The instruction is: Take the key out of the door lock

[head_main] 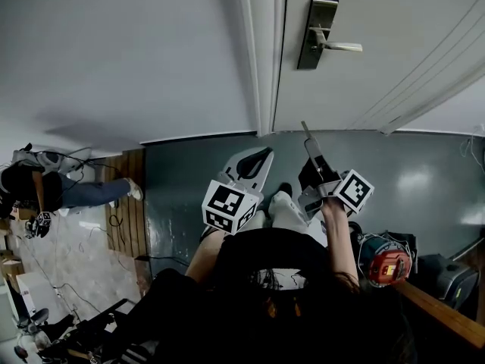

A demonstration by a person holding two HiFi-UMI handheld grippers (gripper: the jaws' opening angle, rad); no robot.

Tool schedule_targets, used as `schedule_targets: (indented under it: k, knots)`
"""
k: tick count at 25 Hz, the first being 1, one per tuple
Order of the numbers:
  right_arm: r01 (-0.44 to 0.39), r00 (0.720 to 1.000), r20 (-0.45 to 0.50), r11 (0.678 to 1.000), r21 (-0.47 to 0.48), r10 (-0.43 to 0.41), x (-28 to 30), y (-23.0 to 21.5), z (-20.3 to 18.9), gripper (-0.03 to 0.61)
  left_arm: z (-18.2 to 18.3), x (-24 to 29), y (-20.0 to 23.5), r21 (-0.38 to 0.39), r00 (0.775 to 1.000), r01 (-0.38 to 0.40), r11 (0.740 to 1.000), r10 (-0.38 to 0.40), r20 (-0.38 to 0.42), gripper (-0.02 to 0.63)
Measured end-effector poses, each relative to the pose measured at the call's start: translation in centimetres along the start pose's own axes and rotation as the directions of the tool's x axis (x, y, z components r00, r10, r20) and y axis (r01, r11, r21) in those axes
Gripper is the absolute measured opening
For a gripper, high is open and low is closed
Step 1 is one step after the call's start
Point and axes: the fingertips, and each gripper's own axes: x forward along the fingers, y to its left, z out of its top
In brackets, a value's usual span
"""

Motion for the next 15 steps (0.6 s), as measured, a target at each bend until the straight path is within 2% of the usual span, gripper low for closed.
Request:
schedule_targets:
  k: [5, 15]
  knots:
    - [-0.003, 1.0, -0.014, 0.999, -0.041, 0.003, -2.1, 1.4, -2.9, 0.02, -0.6, -3.1, -1.1, 0.0, 1.0, -0.002, 1.0, 0.002, 0.003, 0.009]
    - [0.011, 1.0, -0.023, 0.996, -0.087, -0.013, -3.4, 1.6, -4.4, 0.02, -1.2, -4.1, -2.2, 0.009, 1.0, 0.013, 1.0, -0.013, 0.01, 0.009]
